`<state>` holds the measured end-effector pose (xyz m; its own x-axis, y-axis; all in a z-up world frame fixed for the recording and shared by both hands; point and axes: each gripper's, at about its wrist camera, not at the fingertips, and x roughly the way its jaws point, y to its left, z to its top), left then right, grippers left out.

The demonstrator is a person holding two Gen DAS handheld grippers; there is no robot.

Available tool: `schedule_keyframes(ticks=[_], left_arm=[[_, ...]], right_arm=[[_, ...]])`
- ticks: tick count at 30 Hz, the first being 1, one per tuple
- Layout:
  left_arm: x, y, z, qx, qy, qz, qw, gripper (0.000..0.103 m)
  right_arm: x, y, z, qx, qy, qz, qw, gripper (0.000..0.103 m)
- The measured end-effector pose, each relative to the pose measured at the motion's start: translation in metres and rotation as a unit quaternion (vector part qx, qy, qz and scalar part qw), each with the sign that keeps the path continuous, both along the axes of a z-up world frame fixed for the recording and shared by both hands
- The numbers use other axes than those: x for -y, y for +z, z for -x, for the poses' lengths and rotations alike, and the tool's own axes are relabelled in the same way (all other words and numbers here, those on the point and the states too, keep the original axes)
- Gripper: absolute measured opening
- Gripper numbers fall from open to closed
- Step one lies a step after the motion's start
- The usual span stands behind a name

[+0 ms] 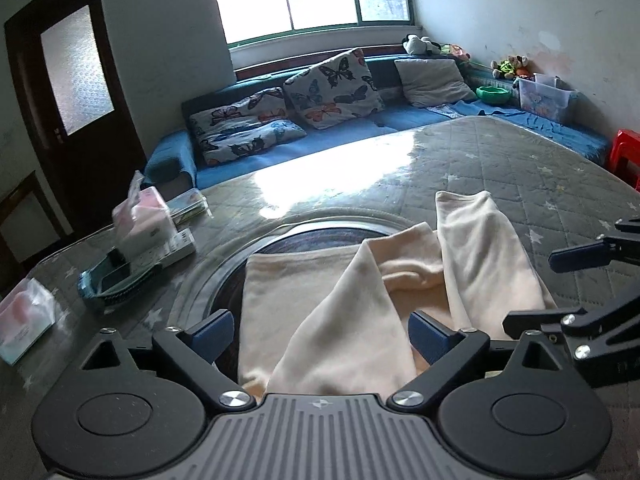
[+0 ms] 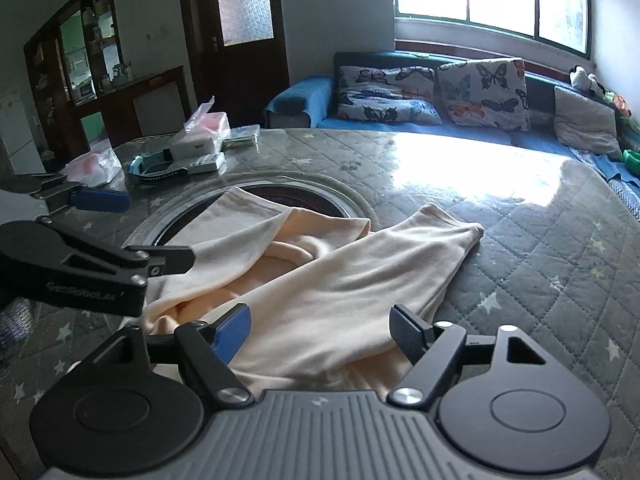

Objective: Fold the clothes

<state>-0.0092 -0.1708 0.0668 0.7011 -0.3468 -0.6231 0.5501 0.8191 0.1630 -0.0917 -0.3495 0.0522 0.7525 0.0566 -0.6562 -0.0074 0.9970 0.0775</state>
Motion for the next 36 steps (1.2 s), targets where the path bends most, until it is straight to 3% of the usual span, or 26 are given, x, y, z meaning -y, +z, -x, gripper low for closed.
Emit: schedule_keyframes(ticks=[8, 16, 22, 25, 27, 30, 36], left_arm=[[0.029, -0.014, -0.034, -0.002, -0.024, -0.021, 0.9995, 0.093], [0.048, -0.03, -0.066, -0.031, -0.027, -0.019, 0.999, 0.092], [0.052, -0.042, -0.079, -0.063, -0.033, -0.01, 0.9974, 0.07], [0.05, -0.043, -0.081, -0.074, -0.046, 0.006, 0.9961, 0.052], [0.051, -0.043, -0.082, -0.077, -0.054, 0.014, 0.9954, 0.028], [0.049, -0.041, -0.08, -0.074, -0.061, 0.023, 0.9951, 0.012], [0.034, -0.029, -0.074, -0.037, -0.048, 0.032, 0.9976, 0.008]], right_arm=[[0.018, 0.002, -0.032, -0.015, -0.017, 0.0, 1.0, 0.074], [0.033, 0.002, -0.066, -0.024, -0.032, 0.003, 0.999, 0.073], [0.039, -0.003, -0.084, -0.034, -0.035, -0.003, 0.999, 0.073], [0.035, -0.006, -0.086, -0.039, -0.026, -0.001, 0.999, 0.072], [0.034, -0.007, -0.087, -0.041, -0.024, 0.0, 0.999, 0.069], [0.032, -0.009, -0.091, -0.047, -0.023, -0.001, 0.999, 0.065], [0.022, -0.012, -0.093, -0.056, -0.007, -0.005, 0.998, 0.055]])
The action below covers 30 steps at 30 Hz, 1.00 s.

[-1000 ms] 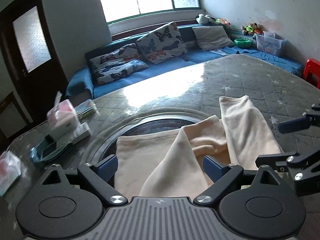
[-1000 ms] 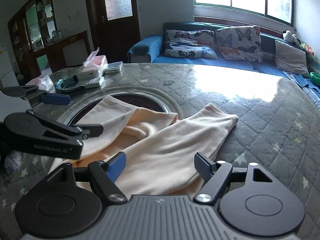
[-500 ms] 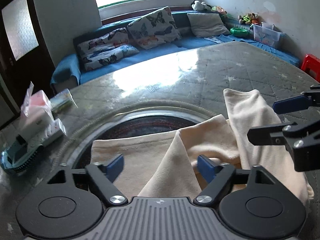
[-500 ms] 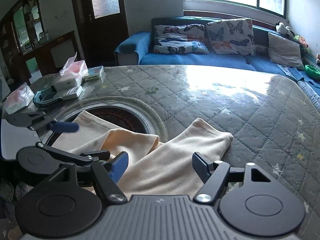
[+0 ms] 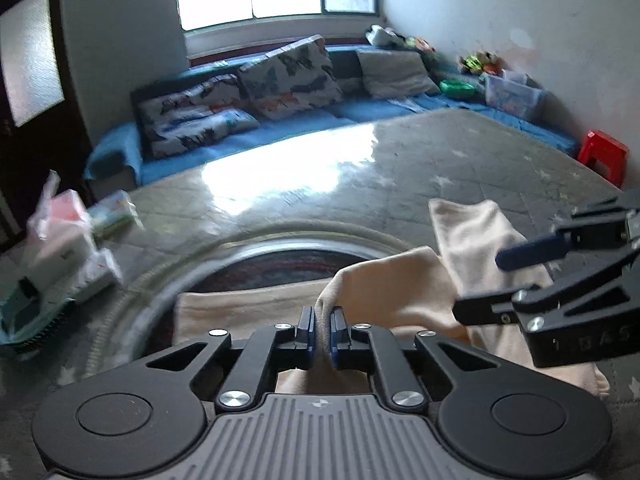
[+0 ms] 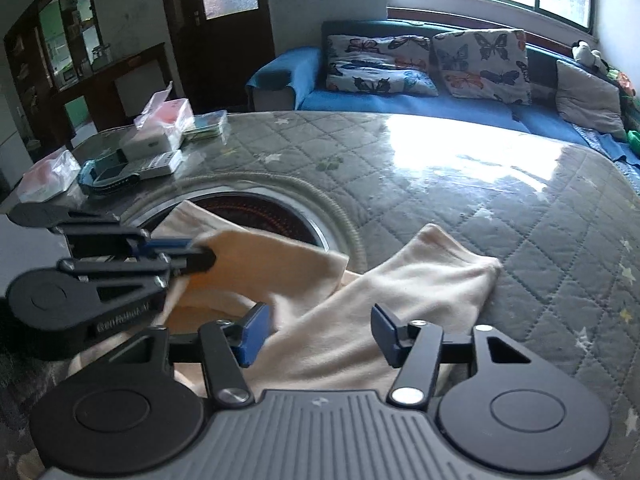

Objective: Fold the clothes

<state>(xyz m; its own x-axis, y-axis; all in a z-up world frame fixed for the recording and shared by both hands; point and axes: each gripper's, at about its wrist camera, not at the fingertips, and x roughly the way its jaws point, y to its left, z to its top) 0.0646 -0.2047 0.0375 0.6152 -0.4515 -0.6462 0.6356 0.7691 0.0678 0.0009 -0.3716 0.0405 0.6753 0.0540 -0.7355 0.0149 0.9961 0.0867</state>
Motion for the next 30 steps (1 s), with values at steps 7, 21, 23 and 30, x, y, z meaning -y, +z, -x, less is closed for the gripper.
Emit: schedule_keyframes(ticks=[7, 21, 23, 30], left_arm=[[-0.039, 0.024, 0.011, 0.028, 0.059, 0.037, 0.9972, 0.008], [-0.162, 0.047, 0.055, 0.049, 0.19, 0.087, 0.9766, 0.008], [-0.174, 0.044, 0.061, 0.044, 0.205, 0.088, 0.9738, 0.008], [-0.204, 0.034, 0.085, 0.027, 0.234, 0.081, 0.9685, 0.008]], right_arm=[[-0.019, -0.007, -0.004, -0.016, 0.007, 0.0, 1.0, 0.058], [-0.023, -0.013, 0.013, -0.029, -0.003, 0.018, 0.999, 0.009], [-0.019, -0.009, 0.021, -0.019, -0.009, 0.017, 1.0, 0.004], [-0.002, 0.019, 0.074, 0.046, -0.026, 0.017, 0.998, 0.002]])
